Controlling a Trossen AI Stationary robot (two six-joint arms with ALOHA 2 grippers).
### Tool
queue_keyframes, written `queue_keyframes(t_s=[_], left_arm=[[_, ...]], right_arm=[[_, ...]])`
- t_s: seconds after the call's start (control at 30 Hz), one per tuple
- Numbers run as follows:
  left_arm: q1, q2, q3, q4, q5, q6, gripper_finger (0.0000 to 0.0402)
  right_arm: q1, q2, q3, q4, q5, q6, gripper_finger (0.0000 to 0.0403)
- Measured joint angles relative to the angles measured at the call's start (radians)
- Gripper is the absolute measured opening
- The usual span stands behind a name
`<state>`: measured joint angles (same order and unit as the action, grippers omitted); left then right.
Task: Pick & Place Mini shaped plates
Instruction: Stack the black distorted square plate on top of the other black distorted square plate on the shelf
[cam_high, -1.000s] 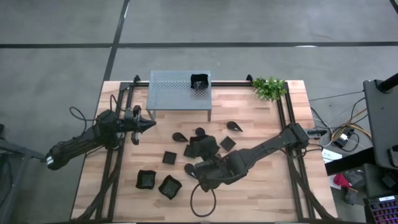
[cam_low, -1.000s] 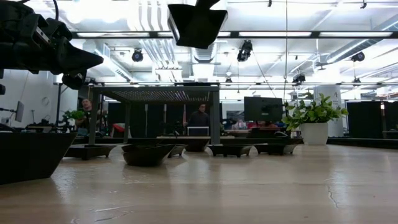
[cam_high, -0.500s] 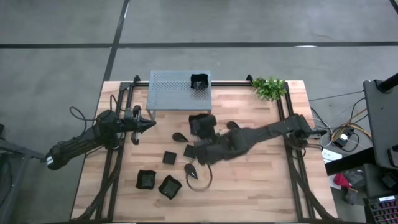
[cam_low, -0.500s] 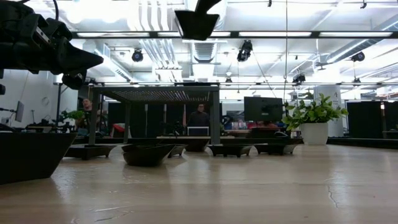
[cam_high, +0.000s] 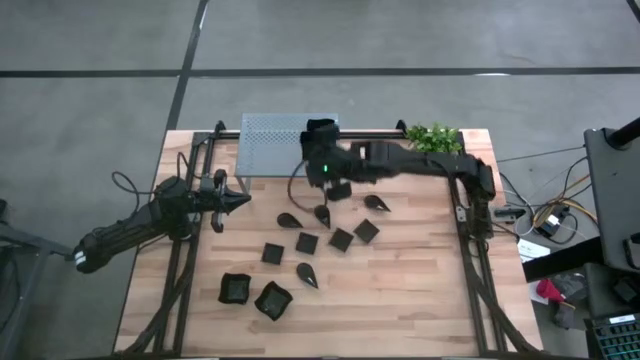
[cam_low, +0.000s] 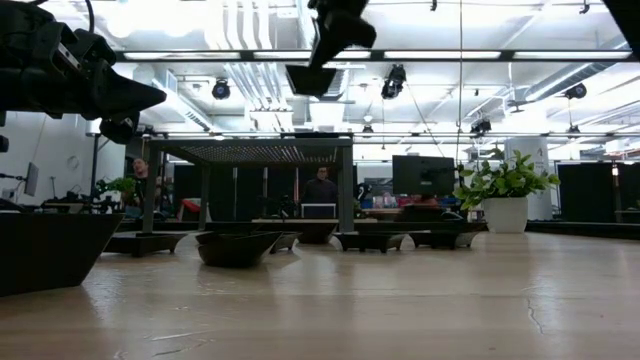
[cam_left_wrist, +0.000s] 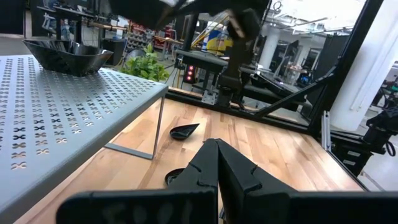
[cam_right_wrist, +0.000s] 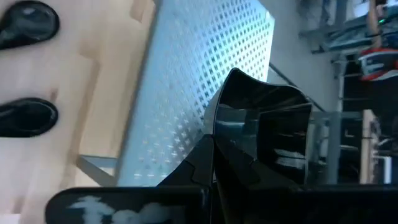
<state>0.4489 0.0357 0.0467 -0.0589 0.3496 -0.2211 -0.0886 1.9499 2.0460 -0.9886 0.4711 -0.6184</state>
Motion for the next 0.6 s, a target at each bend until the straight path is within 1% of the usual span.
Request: queue_keyframes(t_s=[0.13, 0.37, 0.5, 0.6], left_arm=[[0.0, 0.0, 0.0, 0.0, 0.0, 0.0, 0.0003], [0.0, 0.0, 0.0, 0.0, 0.0, 0.0, 0.0003], [0.0, 0.0, 0.0, 0.0, 0.0, 0.0, 0.0003], [0.0, 0.0, 0.0, 0.0, 0.0, 0.0, 0.0003]], right_arm=[[-0.083, 0.0, 0.0, 0.036, -0.126, -0.027, 0.0008], [-0.197, 0.001, -0.001, 0.096, -0.15, -0.11, 0.0008], [-0.251, 0.002, -0.017, 0.107, -0.266, -0.092, 0.0008], [-0.269, 0.002, -0.033, 0.119, -0.267, -0.092, 0.0008]])
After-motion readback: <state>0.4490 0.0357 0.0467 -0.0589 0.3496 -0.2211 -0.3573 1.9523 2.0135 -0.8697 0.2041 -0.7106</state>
